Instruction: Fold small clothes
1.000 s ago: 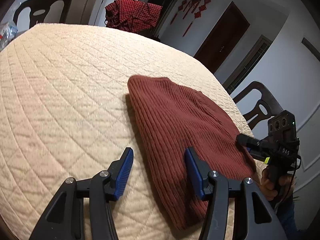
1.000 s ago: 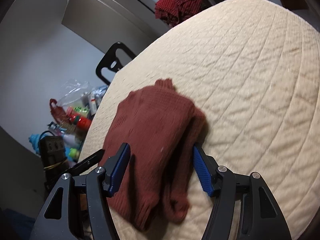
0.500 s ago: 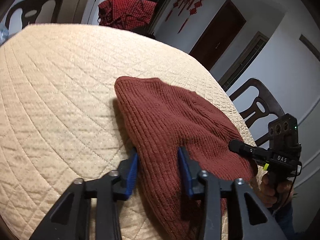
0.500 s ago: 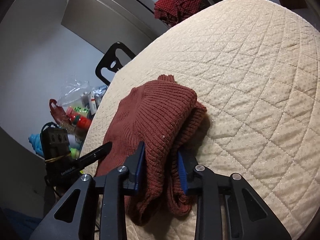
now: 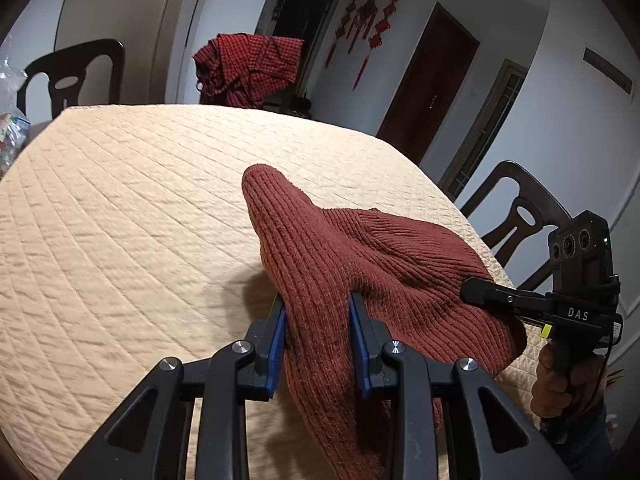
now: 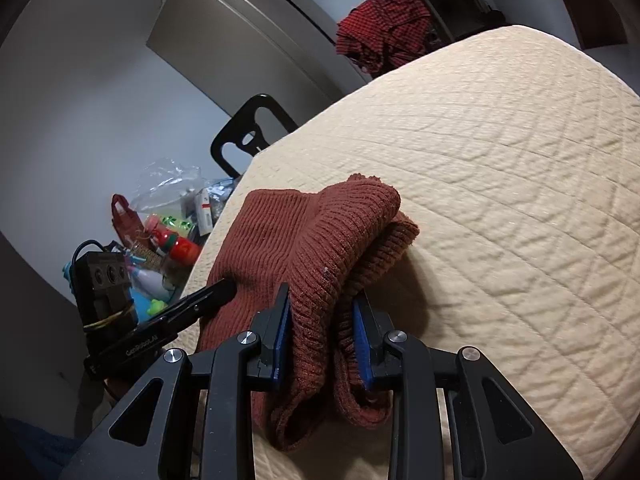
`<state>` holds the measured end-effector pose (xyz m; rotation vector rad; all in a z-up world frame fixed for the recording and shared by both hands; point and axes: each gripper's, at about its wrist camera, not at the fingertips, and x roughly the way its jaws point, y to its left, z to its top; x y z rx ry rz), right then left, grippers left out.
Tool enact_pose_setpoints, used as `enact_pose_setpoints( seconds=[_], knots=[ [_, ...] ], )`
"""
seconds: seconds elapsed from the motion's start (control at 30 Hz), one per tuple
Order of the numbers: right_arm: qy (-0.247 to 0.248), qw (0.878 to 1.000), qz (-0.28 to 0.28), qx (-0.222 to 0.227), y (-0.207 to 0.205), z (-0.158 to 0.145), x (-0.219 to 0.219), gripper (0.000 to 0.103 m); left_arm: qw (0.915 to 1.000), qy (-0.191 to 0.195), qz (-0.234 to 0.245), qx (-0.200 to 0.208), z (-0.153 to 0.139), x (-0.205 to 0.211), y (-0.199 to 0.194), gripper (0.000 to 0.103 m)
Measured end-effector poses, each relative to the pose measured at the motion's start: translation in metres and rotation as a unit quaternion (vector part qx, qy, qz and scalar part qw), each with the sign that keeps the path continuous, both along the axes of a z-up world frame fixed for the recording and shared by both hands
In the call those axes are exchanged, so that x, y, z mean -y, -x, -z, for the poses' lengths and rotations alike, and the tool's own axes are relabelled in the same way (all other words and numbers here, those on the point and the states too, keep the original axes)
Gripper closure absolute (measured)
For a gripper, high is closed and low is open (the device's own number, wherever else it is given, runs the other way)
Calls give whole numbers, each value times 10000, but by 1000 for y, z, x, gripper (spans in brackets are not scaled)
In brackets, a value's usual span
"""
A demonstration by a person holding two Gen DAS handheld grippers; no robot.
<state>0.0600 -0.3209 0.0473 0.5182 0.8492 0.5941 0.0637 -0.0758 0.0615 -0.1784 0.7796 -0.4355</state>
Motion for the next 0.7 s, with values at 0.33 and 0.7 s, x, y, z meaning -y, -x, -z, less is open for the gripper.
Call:
enact_pose_setpoints(
  seconds=[0.33, 0.7],
  knots=[
    [-104, 9992, -396, -6, -29, 5, -64, 75, 9991, -139, -408, 38, 1, -63, -17, 72],
    [-63, 9964, -843, 68, -62, 6, -140, 75, 9963, -243, -815, 116, 2, -129, -43, 72]
  ],
)
